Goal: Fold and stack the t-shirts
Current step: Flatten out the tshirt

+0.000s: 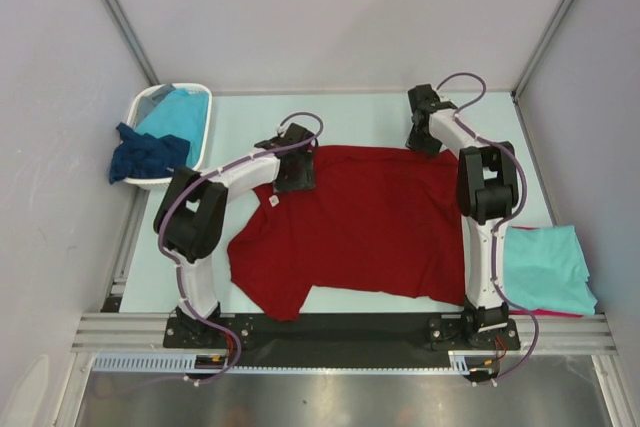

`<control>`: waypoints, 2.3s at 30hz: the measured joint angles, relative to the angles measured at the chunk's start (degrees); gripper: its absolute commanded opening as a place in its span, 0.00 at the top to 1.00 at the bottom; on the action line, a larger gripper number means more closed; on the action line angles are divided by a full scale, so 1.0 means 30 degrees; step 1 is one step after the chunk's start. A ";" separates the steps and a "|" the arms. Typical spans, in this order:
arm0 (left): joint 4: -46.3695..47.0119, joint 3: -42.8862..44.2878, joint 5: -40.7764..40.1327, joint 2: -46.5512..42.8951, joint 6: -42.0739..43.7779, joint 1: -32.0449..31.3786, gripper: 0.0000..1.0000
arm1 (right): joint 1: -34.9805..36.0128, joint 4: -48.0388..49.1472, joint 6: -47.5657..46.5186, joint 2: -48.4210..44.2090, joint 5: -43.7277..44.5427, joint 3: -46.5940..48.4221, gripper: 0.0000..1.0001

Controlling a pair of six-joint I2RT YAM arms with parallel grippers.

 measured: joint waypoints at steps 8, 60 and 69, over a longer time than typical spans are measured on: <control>0.0087 -0.0787 0.0160 0.0000 -0.0146 -0.0240 0.36 | -0.0175 0.0474 -0.0073 -0.1763 0.0277 -0.3585 0.50; 0.0284 -0.1406 0.0605 0.0000 -0.0299 -0.0714 0.37 | -0.0758 -0.0401 -0.0401 0.1450 0.0466 0.2157 1.00; 0.0328 -0.1508 0.0656 0.0000 -0.0299 -0.0714 0.37 | -0.0838 -0.1246 -0.0415 0.3242 0.0277 0.5377 1.00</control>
